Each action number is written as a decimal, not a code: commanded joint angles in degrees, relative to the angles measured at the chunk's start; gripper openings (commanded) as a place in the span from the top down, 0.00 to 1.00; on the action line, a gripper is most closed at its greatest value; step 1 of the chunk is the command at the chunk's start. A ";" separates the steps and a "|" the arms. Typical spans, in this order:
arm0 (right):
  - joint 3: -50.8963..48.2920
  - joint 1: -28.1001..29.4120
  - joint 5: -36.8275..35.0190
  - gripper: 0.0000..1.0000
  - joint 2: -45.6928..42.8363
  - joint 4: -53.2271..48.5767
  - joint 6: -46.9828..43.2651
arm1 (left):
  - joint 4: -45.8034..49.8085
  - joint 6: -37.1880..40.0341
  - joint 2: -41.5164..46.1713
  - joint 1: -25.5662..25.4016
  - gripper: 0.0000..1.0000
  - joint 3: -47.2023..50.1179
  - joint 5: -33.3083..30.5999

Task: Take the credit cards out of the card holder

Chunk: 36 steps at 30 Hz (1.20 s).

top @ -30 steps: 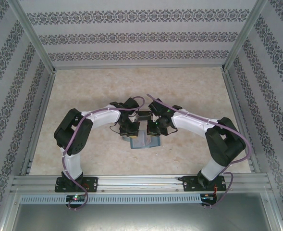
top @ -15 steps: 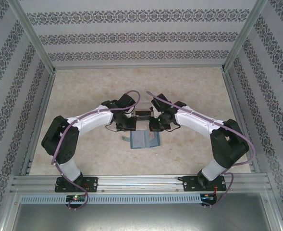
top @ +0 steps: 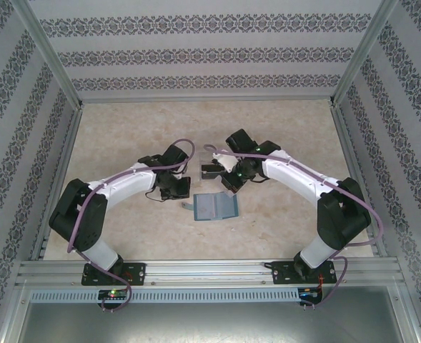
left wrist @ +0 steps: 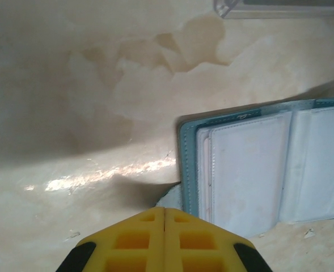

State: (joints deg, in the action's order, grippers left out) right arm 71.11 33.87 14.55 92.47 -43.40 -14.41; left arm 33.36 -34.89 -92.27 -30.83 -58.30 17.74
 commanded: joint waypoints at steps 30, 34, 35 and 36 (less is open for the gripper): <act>49.58 -3.36 -4.31 1.00 33.09 -27.14 -40.87 | -0.58 -0.61 5.77 6.06 1.00 4.16 -1.45; 55.00 -3.54 -4.43 1.00 37.52 -29.58 -41.92 | 0.00 -0.03 5.24 7.17 1.00 3.57 -1.27; 56.30 -3.63 -4.69 1.00 38.61 -30.09 -42.12 | 0.07 0.10 5.05 7.39 1.00 3.44 -1.29; 57.49 -3.71 -4.79 1.00 39.57 -30.69 -42.29 | 0.03 0.16 4.94 7.68 1.00 3.29 -1.18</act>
State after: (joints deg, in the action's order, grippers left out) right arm 125.23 30.85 9.82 129.73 -69.67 -54.63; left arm 32.16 -35.33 -87.48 -24.27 -54.24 16.45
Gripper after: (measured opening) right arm 0.067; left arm 0.046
